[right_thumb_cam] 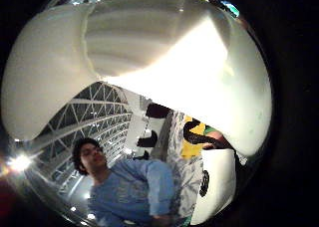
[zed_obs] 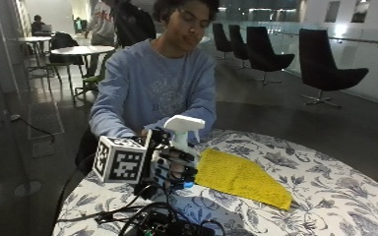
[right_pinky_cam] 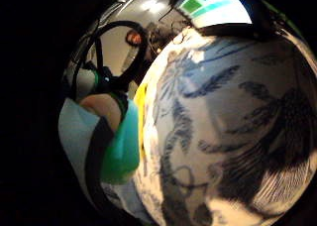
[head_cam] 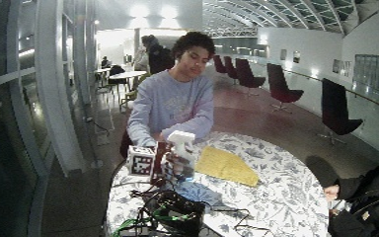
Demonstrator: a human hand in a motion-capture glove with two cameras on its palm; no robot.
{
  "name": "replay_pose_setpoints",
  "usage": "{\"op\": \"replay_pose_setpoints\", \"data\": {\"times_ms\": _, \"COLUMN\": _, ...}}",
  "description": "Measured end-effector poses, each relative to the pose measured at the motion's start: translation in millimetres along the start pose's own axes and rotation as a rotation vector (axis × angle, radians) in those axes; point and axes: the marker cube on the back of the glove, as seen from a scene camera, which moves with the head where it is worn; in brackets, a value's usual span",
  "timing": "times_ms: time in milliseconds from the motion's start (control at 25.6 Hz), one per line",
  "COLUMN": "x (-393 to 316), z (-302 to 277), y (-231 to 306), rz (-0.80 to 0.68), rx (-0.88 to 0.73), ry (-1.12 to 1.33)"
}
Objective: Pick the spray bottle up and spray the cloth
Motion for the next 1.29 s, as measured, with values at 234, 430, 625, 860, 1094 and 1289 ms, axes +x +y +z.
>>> {"op": "replay_pose_setpoints", "data": {"times_ms": 234, "x": -37.4, "z": 11.8, "y": 0.9, "rz": 0.056, "rx": -0.296, "ry": 0.262}}
{"op": "replay_pose_setpoints", "data": {"times_ms": 430, "x": -49.7, "z": 27.8, "y": 5.3, "rz": 0.115, "rx": -0.471, "ry": 0.406}}
{"op": "replay_pose_setpoints", "data": {"times_ms": 625, "x": -52.5, "z": 42.8, "y": 7.5, "rz": 0.161, "rx": -0.547, "ry": 0.481}}
{"op": "replay_pose_setpoints", "data": {"times_ms": 860, "x": -50.0, "z": 54.8, "y": 8.3, "rz": 0.193, "rx": -0.609, "ry": 0.556}}
{"op": "replay_pose_setpoints", "data": {"times_ms": 1094, "x": -40.2, "z": 57.9, "y": 14.8, "rz": 0.240, "rx": -0.636, "ry": 0.639}}
{"op": "replay_pose_setpoints", "data": {"times_ms": 1289, "x": -40.8, "z": 60.3, "y": 15.4, "rz": 0.244, "rx": -0.643, "ry": 0.669}}
